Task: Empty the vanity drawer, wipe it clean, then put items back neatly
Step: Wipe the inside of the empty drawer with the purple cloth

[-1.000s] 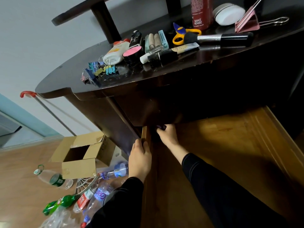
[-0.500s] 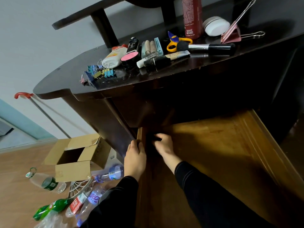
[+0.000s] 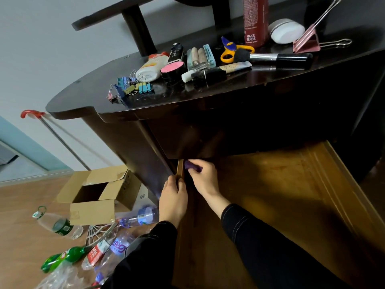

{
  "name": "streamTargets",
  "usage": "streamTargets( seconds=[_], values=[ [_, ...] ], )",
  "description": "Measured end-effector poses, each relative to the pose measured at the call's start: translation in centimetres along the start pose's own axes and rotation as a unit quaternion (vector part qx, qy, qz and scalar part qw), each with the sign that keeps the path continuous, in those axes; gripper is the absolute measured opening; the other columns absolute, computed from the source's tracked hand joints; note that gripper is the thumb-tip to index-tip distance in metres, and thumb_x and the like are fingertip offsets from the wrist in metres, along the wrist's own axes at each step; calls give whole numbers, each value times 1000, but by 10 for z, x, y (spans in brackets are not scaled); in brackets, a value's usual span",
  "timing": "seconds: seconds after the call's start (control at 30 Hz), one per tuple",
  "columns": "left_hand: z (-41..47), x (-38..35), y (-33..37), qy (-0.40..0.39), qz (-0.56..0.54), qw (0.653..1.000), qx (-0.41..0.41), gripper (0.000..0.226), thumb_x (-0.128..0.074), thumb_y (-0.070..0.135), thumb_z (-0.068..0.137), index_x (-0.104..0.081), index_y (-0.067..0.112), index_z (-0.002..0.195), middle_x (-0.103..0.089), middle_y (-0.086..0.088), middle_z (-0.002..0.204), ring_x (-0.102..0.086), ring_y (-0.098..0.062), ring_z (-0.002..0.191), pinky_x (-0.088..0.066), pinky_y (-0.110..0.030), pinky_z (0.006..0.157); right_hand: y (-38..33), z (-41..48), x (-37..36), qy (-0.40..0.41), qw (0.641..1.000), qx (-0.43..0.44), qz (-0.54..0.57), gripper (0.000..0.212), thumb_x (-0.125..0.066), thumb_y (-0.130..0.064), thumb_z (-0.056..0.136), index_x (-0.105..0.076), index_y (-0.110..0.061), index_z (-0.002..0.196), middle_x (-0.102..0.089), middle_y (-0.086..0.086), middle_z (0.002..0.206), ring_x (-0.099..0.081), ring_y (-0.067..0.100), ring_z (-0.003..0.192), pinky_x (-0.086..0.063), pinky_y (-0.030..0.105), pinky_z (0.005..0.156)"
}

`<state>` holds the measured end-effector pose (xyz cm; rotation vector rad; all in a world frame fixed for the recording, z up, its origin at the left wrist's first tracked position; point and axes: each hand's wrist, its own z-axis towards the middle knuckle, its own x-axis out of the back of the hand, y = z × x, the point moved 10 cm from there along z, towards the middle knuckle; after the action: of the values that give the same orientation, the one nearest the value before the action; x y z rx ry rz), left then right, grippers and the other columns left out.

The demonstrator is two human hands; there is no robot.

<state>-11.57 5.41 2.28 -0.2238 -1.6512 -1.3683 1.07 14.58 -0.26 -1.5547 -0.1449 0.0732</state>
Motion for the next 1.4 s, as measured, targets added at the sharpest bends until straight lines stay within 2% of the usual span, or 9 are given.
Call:
streamTargets(
  seconds=[0.07, 0.23, 0.43, 0.6, 0.8, 0.97, 1.13, 1.3, 1.4],
  values=[
    [0, -1, -1, -2, -2, 1000, 5, 14, -40, 36, 102, -49, 30, 96, -62, -1, 99, -59, -26, 94, -48, -47, 87, -3, -7, -3, -3, 1000, 29, 5, 33, -64, -2, 93, -72, -13, 123, -72, -4, 117, -65, 8, 110, -53, 23, 97],
    [-2, 1, -5, 2, -28, 1000, 5, 15, -37, 28, 102, -51, 30, 97, -61, 1, 102, -56, -22, 95, -42, -38, 84, 44, -11, -6, -104, 983, -79, -127, 35, -59, 1, 96, -68, -10, 128, -68, 9, 128, -63, 25, 120, -51, 34, 102],
    [0, 2, -6, 11, -28, 999, 13, 20, -37, 26, 102, -49, 29, 86, -60, 4, 91, -56, -12, 82, -38, -32, 67, -2, -10, -2, -25, 999, 19, -6, 31, -66, -5, 93, -74, -15, 121, -68, -23, 104, -63, -8, 98, -52, 20, 93],
    [-1, 1, -6, 4, -27, 1000, 12, 14, -38, 27, 102, -51, 30, 97, -58, 5, 98, -53, -16, 88, -37, -31, 81, 43, -23, -4, -74, 989, -58, -112, 32, -63, -4, 96, -70, -11, 126, -70, 6, 125, -65, 22, 117, -50, 30, 102],
    [1, 1, -6, 4, -30, 999, 22, 21, -37, 28, 103, -49, 28, 85, -61, 2, 89, -58, -18, 82, -38, -33, 71, 7, -22, -4, -21, 999, 19, -22, 32, -64, -6, 95, -72, -18, 124, -71, -7, 118, -64, 7, 110, -52, 23, 95],
    [-1, 2, -5, 5, -22, 1000, 16, 13, -37, 27, 103, -49, 30, 97, -57, 5, 97, -53, -15, 87, -37, -32, 80, 41, -22, -4, -107, 985, -73, -112, 34, -62, -4, 97, -67, -11, 130, -67, 7, 130, -62, 23, 121, -50, 34, 104],
    [-1, 3, -4, 12, -38, 999, 22, 22, -38, 28, 102, -50, 28, 84, -61, 2, 85, -57, -14, 76, -37, -31, 62, -5, -21, 1, -27, 999, 8, -15, 31, -67, -7, 94, -72, -16, 123, -72, -7, 118, -65, 9, 110, -54, 29, 99],
    [-3, 5, -1, 9, -30, 999, 15, 13, -39, 26, 102, -49, 29, 94, -58, 3, 98, -53, -18, 89, -36, -33, 80, 31, -34, -3, -67, 994, -51, -76, 29, -64, -2, 95, -71, -7, 123, -71, 8, 122, -65, 24, 116, -52, 38, 103],
    [-4, 6, -2, 11, -38, 999, 19, 13, -39, 27, 102, -48, 32, 94, -57, 6, 95, -52, -16, 91, -35, -31, 82, 23, -24, 1, -64, 995, -69, -40, 31, -66, -5, 94, -72, -11, 124, -71, 5, 122, -66, 21, 115, -53, 36, 102]
  ],
)
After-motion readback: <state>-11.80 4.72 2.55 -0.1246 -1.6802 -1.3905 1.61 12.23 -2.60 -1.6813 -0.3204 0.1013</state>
